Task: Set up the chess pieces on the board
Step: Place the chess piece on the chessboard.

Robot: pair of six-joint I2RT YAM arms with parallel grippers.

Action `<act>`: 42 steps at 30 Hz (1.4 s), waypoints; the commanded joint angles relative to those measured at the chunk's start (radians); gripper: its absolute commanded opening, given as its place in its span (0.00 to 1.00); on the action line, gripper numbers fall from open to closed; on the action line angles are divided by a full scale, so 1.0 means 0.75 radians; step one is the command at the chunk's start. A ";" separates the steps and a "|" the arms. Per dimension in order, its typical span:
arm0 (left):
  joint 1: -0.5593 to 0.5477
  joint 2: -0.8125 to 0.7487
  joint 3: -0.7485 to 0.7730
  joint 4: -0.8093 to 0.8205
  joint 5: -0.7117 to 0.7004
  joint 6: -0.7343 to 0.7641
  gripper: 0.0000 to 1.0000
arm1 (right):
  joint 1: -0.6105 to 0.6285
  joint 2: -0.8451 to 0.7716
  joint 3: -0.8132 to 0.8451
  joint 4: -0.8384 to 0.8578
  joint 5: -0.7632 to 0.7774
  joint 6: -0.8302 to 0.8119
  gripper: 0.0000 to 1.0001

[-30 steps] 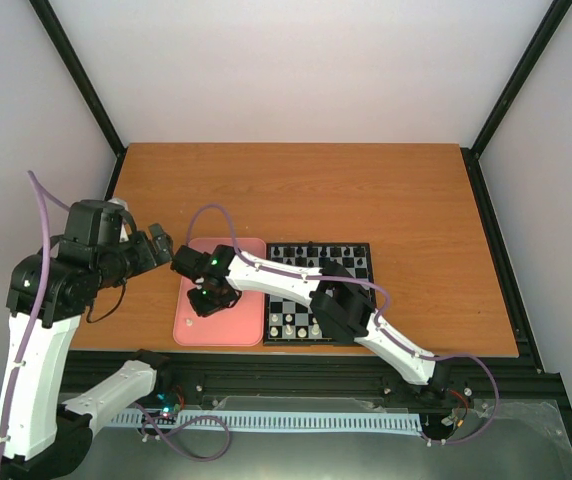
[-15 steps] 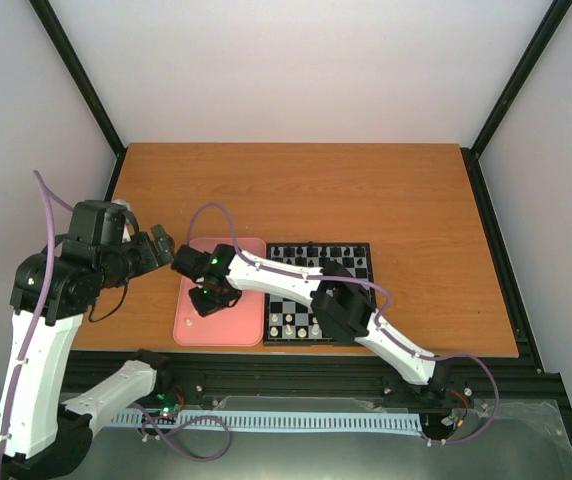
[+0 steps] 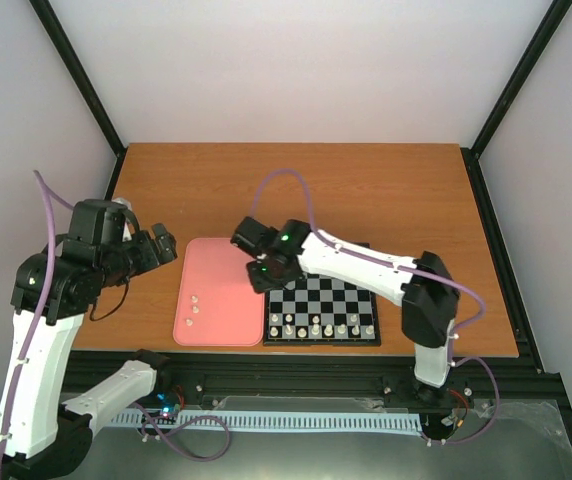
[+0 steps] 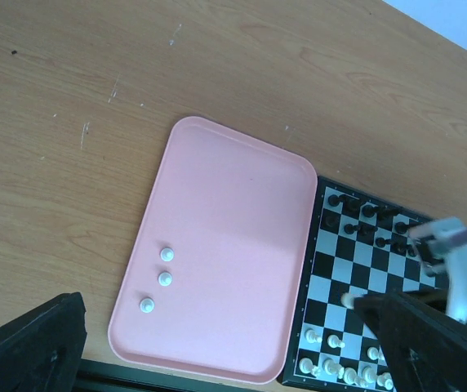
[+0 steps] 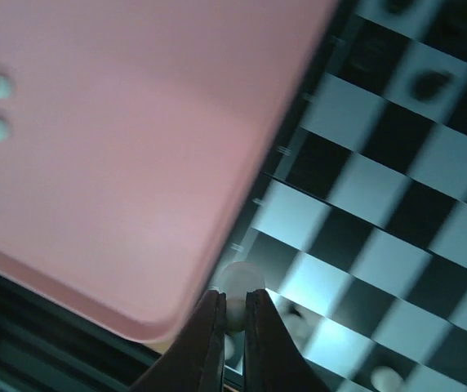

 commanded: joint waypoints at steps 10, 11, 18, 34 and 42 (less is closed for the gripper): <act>0.000 0.002 -0.057 0.075 0.061 0.005 1.00 | -0.045 -0.320 -0.589 0.111 0.065 0.156 0.03; 0.000 0.002 -0.058 0.076 0.062 0.005 1.00 | -0.046 -0.322 -0.606 0.124 0.062 0.161 0.03; 0.000 0.002 -0.070 0.075 0.061 0.009 1.00 | -0.046 -0.326 -0.688 0.195 0.035 0.178 0.03; 0.000 0.006 -0.093 0.085 0.064 0.003 1.00 | -0.048 -0.278 -0.722 0.256 0.024 0.163 0.03; 0.000 0.000 -0.111 0.087 0.060 0.003 1.00 | -0.048 -0.261 -0.730 0.257 0.015 0.160 0.04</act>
